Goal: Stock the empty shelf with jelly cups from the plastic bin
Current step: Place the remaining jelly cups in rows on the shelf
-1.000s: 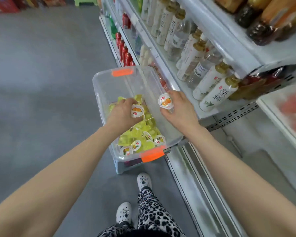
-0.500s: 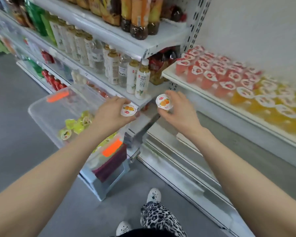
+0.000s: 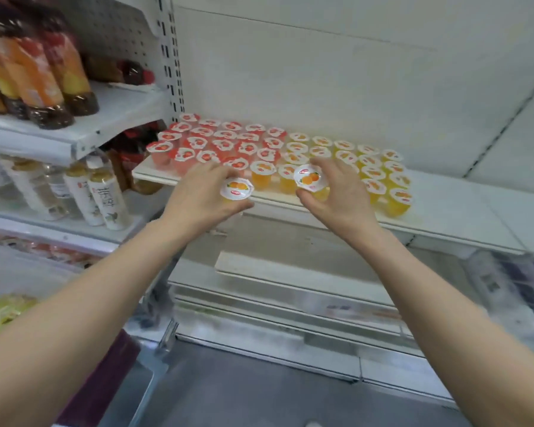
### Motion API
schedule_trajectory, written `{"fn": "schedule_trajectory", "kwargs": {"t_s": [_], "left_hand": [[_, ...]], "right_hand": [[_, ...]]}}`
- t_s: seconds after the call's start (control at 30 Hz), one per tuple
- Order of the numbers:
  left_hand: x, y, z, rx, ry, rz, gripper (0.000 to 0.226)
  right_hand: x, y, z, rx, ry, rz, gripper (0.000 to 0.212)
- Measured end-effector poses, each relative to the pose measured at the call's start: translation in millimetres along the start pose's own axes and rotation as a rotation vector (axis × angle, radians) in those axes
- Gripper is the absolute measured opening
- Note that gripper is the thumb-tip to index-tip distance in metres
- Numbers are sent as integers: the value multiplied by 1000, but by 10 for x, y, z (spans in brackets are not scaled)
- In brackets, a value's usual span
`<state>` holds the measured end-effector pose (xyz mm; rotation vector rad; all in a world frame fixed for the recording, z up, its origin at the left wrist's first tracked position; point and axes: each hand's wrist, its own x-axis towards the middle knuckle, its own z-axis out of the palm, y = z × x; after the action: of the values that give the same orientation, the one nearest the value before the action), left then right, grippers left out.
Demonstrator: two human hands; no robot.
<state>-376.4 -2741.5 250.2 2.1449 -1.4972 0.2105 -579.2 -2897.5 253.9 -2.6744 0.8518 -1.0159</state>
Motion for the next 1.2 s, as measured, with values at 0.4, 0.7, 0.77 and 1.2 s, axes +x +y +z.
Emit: {"fn": "schedule_trajectory", "kwargs": {"t_s": [0.4,0.7,0.77,1.2], "left_hand": [[1136,1848,854,-161,-1,102,63],[1709,2429,1280,-112,8,25,58],[1789,2496,1332,-108,13,7,55],[2127,2549,1501,-68,-6,-73,53]], "right_hand": [[80,2080,-1222,-62,64,327,52],[323,3123,-949,61,-119,414,38],[415,3236,-834,77,-141,389,35],[957,3680,-352,138,-162,375,38]]}}
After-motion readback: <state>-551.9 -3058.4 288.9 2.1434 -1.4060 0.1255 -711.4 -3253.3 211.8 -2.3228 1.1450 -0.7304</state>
